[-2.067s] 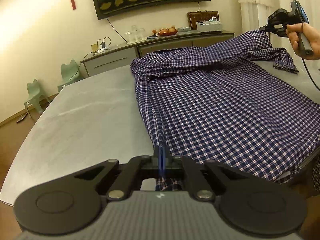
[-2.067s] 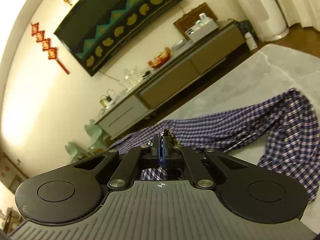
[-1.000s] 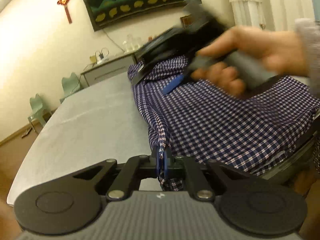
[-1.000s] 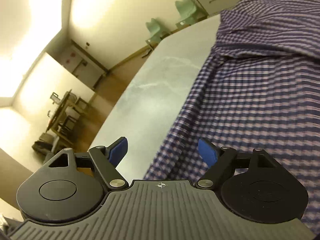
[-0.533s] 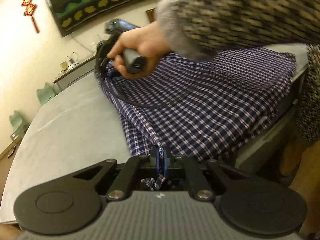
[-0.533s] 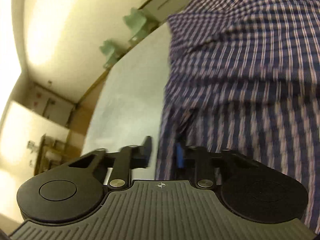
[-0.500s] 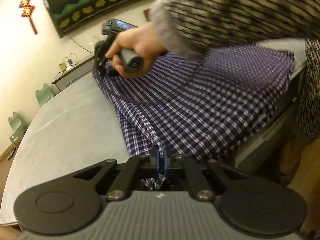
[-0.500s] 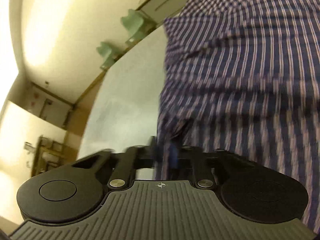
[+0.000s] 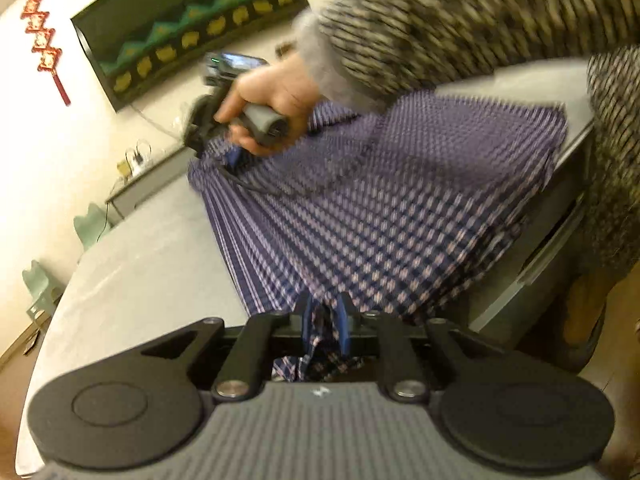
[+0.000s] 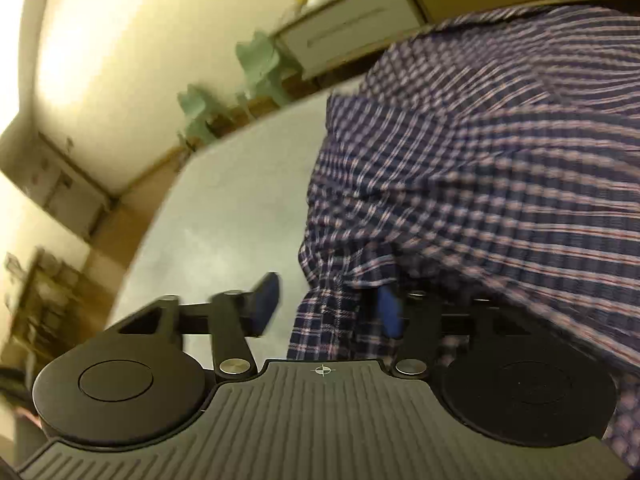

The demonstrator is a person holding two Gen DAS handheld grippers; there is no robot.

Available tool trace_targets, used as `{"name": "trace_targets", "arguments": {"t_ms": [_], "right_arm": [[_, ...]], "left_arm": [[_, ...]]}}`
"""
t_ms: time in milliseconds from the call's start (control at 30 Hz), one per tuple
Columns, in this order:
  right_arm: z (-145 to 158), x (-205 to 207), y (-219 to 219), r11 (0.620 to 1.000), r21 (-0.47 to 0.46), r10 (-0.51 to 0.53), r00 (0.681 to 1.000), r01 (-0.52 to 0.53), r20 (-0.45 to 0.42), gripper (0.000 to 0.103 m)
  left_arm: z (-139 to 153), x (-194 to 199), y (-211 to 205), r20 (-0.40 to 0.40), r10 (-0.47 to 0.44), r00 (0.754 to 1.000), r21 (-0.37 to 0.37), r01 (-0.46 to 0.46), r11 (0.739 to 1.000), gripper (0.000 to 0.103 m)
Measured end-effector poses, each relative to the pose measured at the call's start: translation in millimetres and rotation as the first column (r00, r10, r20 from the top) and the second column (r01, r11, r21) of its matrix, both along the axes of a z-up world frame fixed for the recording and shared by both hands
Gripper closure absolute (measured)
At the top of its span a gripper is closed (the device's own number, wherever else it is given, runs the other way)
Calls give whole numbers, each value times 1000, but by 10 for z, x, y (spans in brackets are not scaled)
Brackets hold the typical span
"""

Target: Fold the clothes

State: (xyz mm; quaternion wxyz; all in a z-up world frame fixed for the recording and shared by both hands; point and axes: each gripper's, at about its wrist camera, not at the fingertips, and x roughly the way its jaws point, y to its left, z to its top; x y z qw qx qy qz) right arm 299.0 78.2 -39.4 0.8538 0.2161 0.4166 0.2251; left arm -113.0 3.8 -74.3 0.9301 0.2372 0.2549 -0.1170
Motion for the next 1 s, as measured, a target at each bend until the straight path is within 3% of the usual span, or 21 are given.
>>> {"name": "trace_targets", "arguments": {"t_ms": [100, 333, 433, 500, 567, 667, 767, 933, 1000], "right_arm": [[123, -335, -239, 998, -44, 36, 999, -34, 34, 42], [4, -940, -840, 957, -273, 129, 987, -98, 98, 43], [-47, -1004, -1114, 939, -336, 100, 991, -66, 85, 44], [47, -984, -1234, 948, -316, 69, 994, -38, 89, 44], [194, -927, -1217, 953, -303, 66, 991, -27, 119, 44], [424, -809, -1011, 954, -297, 97, 979, -41, 177, 44], [627, -602, -592, 943, -324, 158, 954, -70, 253, 44], [590, 124, 209, 892, -434, 269, 920, -126, 286, 41], [528, 452, 527, 863, -482, 313, 907, -148, 283, 46]], "left_arm": [[95, -28, 99, 8, 26, 1000, -60, -26, 998, 86], [435, 121, 234, 36, 20, 999, -184, -13, 983, 86], [723, 494, 386, 48, 9, 999, -217, 1, 976, 80], [901, 961, 518, 34, 8, 999, -232, 0, 973, 69], [982, 1596, 614, -11, 17, 1000, -232, -20, 972, 68], [974, 2497, 754, -37, 54, 998, -232, -61, 971, 68], [819, 3122, 925, -30, 105, 994, -260, -109, 959, 70], [459, 3736, 1196, -120, 163, 979, -336, -195, 921, 70], [348, 3861, 1253, -168, 149, 974, -363, -202, 910, 70]]}}
